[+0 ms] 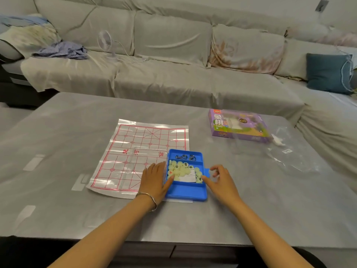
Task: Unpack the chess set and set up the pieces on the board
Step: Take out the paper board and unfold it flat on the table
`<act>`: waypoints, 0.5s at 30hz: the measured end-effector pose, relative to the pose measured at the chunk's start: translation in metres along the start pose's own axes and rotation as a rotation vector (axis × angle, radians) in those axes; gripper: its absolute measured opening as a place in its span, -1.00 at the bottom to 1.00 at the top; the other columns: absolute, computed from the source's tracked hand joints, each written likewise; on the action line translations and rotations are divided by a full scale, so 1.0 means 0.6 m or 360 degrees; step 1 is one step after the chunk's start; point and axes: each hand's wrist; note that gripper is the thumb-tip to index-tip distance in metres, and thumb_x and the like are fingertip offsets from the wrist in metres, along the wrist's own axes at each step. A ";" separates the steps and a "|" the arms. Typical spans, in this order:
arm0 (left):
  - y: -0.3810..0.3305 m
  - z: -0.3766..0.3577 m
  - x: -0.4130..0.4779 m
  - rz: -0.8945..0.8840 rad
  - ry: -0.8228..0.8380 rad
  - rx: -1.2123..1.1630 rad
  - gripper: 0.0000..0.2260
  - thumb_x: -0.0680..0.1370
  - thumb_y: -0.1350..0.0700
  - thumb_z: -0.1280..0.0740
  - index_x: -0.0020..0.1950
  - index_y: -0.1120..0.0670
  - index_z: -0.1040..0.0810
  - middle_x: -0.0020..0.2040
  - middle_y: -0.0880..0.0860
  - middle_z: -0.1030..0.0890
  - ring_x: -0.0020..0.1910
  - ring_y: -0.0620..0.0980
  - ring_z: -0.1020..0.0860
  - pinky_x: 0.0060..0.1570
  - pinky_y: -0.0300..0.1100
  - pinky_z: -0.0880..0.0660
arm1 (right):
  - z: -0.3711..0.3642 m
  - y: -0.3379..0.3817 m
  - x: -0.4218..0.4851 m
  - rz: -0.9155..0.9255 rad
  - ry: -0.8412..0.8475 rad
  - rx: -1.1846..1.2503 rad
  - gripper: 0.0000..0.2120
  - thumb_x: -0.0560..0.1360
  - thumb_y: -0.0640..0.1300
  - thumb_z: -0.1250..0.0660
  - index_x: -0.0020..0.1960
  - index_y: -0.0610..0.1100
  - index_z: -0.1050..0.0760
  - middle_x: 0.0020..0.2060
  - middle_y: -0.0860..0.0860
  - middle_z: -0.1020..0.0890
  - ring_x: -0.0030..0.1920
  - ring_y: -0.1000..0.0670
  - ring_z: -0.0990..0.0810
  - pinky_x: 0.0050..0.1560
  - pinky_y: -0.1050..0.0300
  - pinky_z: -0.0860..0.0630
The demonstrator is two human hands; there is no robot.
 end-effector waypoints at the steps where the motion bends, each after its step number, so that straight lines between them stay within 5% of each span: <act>1: -0.004 -0.001 0.007 -0.0002 0.0010 -0.0003 -0.40 0.55 -0.26 -0.02 0.49 0.04 -0.07 0.48 0.02 -0.19 0.47 0.04 -0.12 0.44 -0.05 -0.04 | -0.004 0.006 0.007 0.0113 -0.0003 -0.0001 -0.65 0.44 0.04 -0.39 0.16 -0.01 -0.40 0.03 0.05 -0.42 -0.03 0.10 -0.44 -0.13 0.35 -0.40; 6: -0.008 -0.016 0.022 -0.0071 0.0098 0.0045 0.06 0.11 -0.48 0.60 0.52 -0.04 0.14 0.54 -0.05 0.10 0.51 -0.01 0.12 0.44 -0.05 0.21 | -0.046 0.027 0.041 0.0158 0.0062 -0.0377 -0.70 0.47 0.11 -0.34 0.12 -0.02 -0.52 0.14 0.00 -0.41 0.21 0.00 -0.35 0.18 0.15 -0.33; 15: -0.007 -0.018 0.019 -0.0084 0.0111 0.0086 0.06 0.10 -0.43 0.66 0.52 -0.07 0.13 0.54 -0.04 0.13 0.51 0.00 0.15 0.43 -0.05 0.25 | -0.066 0.060 0.056 -0.0088 0.0085 -0.0504 -0.70 0.45 0.13 -0.36 0.08 -0.02 -0.52 0.19 -0.04 -0.38 0.26 -0.06 -0.30 0.21 0.12 -0.30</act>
Point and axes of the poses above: each hand's wrist, its own x-axis towards the middle knuckle, its own z-axis out of the back of the hand, y = z × x
